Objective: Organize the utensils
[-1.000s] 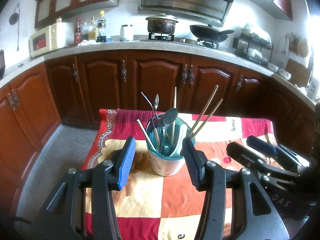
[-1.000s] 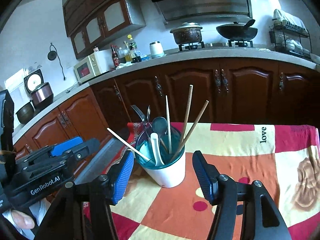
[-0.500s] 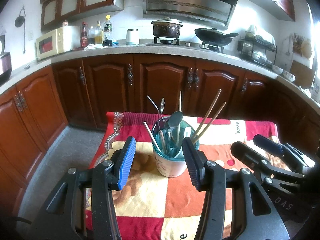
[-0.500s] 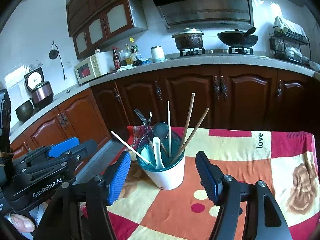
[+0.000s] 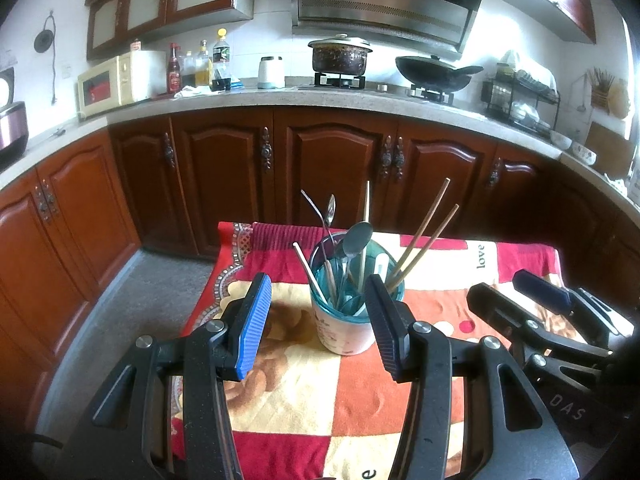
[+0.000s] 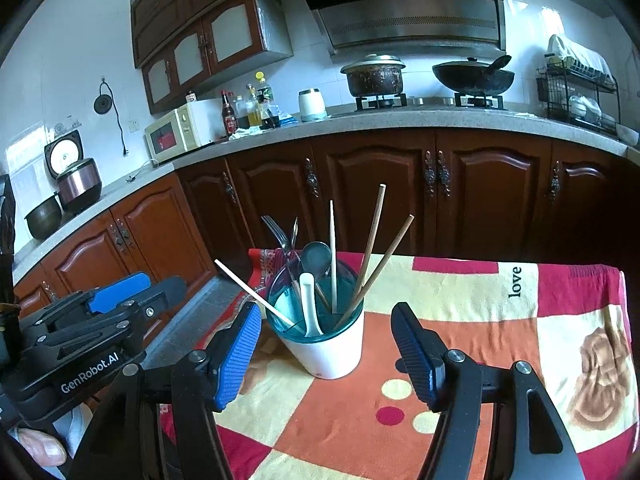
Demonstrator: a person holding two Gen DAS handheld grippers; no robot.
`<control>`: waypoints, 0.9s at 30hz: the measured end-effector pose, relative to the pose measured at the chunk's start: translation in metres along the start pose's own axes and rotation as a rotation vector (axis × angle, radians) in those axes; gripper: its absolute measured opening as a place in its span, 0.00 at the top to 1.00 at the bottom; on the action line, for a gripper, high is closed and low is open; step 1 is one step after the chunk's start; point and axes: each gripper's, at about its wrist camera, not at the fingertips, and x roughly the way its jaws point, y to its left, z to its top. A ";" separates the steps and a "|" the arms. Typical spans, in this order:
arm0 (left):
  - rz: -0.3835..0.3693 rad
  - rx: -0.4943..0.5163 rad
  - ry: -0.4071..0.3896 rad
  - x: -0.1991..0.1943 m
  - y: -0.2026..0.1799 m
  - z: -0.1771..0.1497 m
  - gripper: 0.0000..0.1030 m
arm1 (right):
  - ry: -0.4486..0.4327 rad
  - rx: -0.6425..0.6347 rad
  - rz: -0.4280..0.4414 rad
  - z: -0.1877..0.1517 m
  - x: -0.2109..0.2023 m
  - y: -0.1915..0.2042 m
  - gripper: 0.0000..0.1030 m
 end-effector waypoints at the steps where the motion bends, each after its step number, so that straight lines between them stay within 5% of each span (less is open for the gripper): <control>1: 0.002 0.001 -0.001 0.000 0.000 0.000 0.53 | 0.001 0.000 0.000 0.000 0.000 0.000 0.37; 27: 0.017 0.002 0.000 0.001 0.001 -0.002 0.53 | 0.020 -0.008 -0.020 0.001 0.001 -0.001 0.36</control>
